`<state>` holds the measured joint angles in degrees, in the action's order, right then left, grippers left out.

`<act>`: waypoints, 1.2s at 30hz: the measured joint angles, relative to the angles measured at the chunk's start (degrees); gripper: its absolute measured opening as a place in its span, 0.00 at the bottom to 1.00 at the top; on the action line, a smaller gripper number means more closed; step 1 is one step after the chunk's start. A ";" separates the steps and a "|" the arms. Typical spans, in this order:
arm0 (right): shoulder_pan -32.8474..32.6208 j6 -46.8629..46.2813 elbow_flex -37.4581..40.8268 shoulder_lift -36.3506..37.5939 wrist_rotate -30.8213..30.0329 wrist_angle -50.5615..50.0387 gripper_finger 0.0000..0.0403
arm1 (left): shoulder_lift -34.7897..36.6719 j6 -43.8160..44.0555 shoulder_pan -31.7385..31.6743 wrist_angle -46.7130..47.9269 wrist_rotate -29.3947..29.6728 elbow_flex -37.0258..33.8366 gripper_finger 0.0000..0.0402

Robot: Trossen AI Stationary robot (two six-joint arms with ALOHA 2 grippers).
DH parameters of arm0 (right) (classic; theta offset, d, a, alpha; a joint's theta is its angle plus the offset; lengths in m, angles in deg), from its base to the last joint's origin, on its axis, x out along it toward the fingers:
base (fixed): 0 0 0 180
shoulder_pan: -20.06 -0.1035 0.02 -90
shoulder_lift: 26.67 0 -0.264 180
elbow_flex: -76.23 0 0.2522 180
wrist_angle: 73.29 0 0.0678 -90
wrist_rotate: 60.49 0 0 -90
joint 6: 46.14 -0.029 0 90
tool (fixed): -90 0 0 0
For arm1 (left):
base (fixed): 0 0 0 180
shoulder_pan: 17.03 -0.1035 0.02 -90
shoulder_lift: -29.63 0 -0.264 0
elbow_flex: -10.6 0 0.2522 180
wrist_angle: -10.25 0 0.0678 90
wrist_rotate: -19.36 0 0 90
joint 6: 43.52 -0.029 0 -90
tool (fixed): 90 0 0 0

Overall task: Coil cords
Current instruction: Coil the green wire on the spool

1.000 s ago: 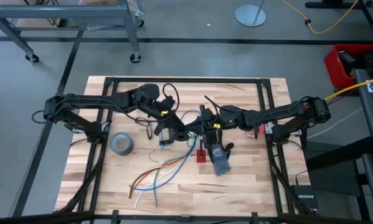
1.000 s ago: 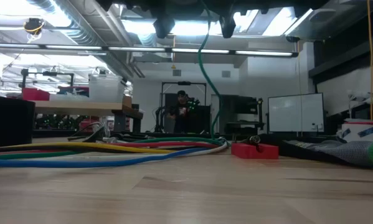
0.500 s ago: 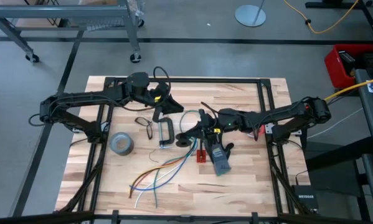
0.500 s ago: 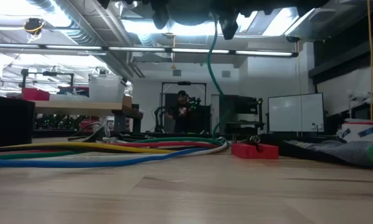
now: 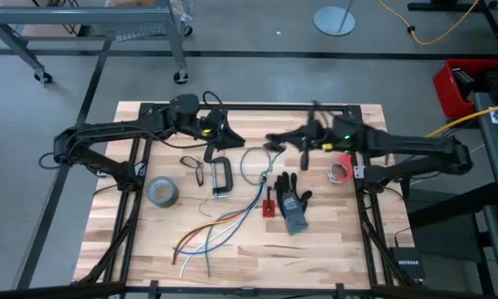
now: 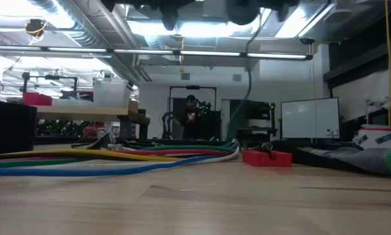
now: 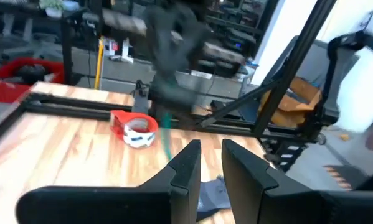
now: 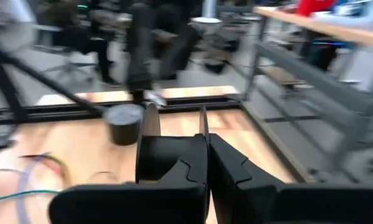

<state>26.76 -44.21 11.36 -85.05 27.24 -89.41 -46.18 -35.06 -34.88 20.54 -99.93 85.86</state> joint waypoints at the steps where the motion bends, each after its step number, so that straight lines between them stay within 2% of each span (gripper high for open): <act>1: 0.74 0.35 0.00 1.66 -1.20 -1.46 0.01 | -0.22 0.58 0.27 -0.06 -0.03 0.00 0.14; 6: 5.08 1.58 0.00 9.48 -3.37 -8.41 0.01 | -2.89 -2.03 2.90 -0.23 1.66 -0.01 0.14; 11: 9.24 0.90 0.00 13.44 -2.64 -12.29 0.00 | -8.10 -8.48 6.81 -0.70 12.86 -0.01 0.15; 14: 10.91 -0.39 0.00 13.30 -1.38 -12.54 0.00 | -12.19 -10.42 8.28 -2.88 16.94 -0.01 0.15; 18: 11.82 -0.54 0.00 10.95 2.01 -11.59 0.00 | -17.89 -7.11 8.75 -10.31 17.18 -0.01 0.15; 23: 11.73 -0.59 0.00 7.40 3.36 -10.91 0.00 | -23.20 -5.37 8.64 -17.76 18.11 -0.03 0.15; 30: 11.71 -0.61 0.02 4.92 4.87 -11.02 0.00 | -23.47 -7.38 8.30 -20.21 18.29 -0.03 0.15; 36: 11.71 -0.61 0.02 4.91 4.88 -10.84 0.00 | -23.34 -6.13 8.22 -21.11 21.51 -0.03 0.15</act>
<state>38.47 -44.82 11.38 -80.14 32.12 -100.25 -69.52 -41.19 -26.66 -0.57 -78.42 85.83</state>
